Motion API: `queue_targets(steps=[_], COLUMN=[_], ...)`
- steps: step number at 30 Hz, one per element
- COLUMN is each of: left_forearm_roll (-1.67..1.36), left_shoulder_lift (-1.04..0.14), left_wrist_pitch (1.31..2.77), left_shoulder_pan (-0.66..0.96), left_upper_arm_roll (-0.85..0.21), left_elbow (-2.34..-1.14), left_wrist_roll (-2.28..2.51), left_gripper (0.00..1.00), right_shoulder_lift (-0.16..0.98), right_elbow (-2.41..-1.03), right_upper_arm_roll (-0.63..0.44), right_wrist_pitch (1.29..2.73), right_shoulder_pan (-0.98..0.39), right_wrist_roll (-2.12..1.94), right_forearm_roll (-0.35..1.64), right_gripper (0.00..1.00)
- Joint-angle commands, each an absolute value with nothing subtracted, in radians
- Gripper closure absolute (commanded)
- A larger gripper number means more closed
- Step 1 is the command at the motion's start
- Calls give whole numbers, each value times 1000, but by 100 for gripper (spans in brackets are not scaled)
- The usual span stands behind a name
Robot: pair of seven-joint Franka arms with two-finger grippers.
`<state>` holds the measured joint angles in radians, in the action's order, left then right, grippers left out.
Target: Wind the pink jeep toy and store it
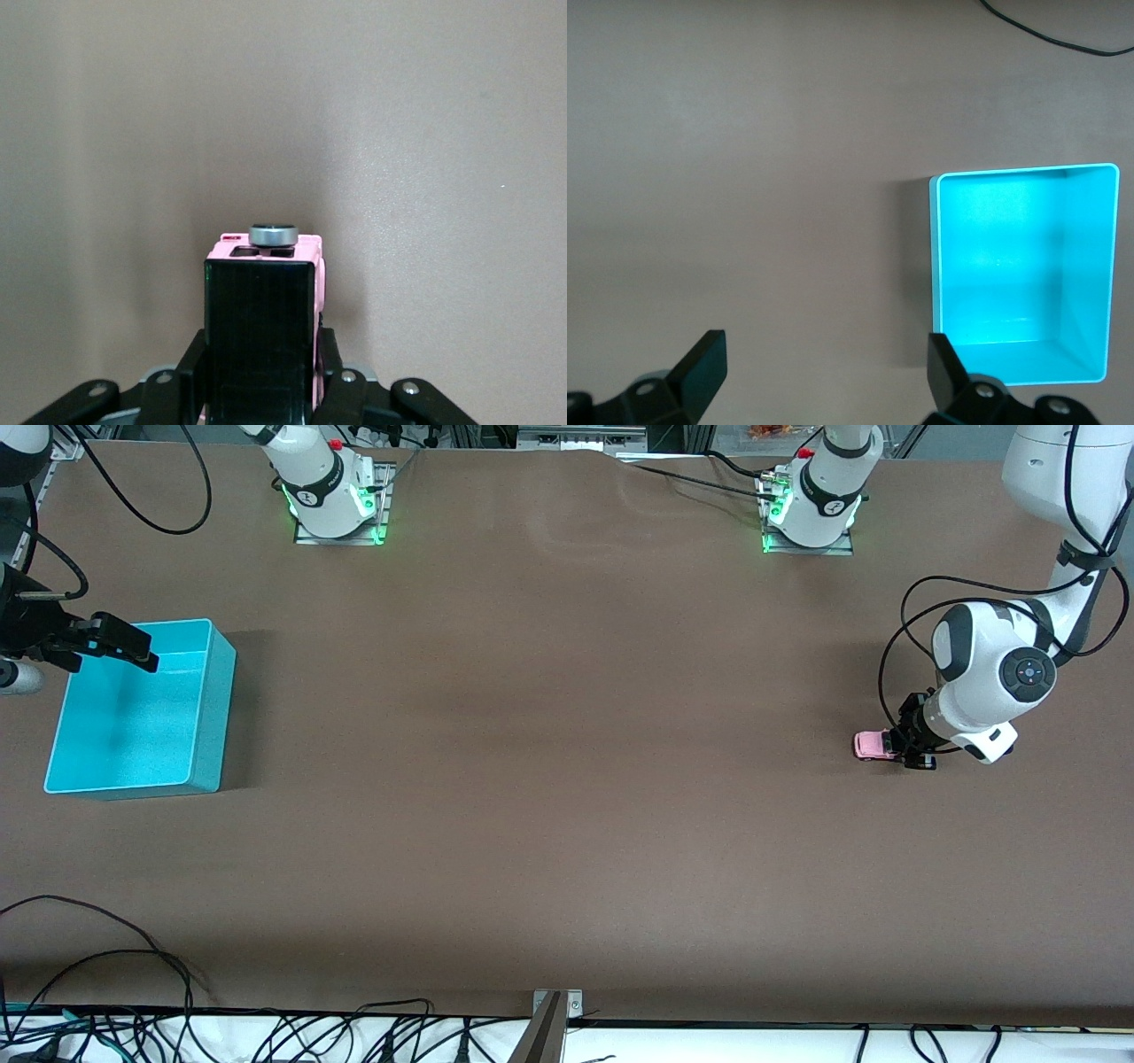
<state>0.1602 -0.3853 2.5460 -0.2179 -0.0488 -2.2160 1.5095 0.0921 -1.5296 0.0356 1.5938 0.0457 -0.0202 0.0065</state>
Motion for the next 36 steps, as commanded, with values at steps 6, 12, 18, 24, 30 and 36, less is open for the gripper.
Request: queue_targets(steps=[6,12,18,24,30,36], left_forearm_roll=[195,187,178,178,179,184], left_shoulder_lift=[-402,-396,-385,-390,-405,-439], left_wrist_pitch=[2534,2510,2428,2419,2419,2430], left_shoulder_pan=[-225,-221,-192,-190,-189,-187], left_upper_arm_roll=[-54,-60,-107,-189,-262,-305], left_elbow=[-2183,-2164,-2115,-2111,-2112,-2114], left_wrist_roll=[1502,1509,1568,1672,1744,1824], left_gripper=[62,66,67,67,68,68], right_shoulder_lift=[97,97,97,97,97,97], right_elbow=[-1517,-1517,-1517,-1517,-1517,-1517], right_upper_arm_roll=[38,37,37,37,37,37], right_wrist_pitch=[1589,1589,1589,1589,1589,1589], right_shoulder_pan=[43,43,40,38,38,38], right_wrist_roll=[-26,-26,-26,-26,-26,-26], right_forearm_roll=[-5,-5,-5,-5,-5,-5], right_gripper=[0,0,0,0,0,0])
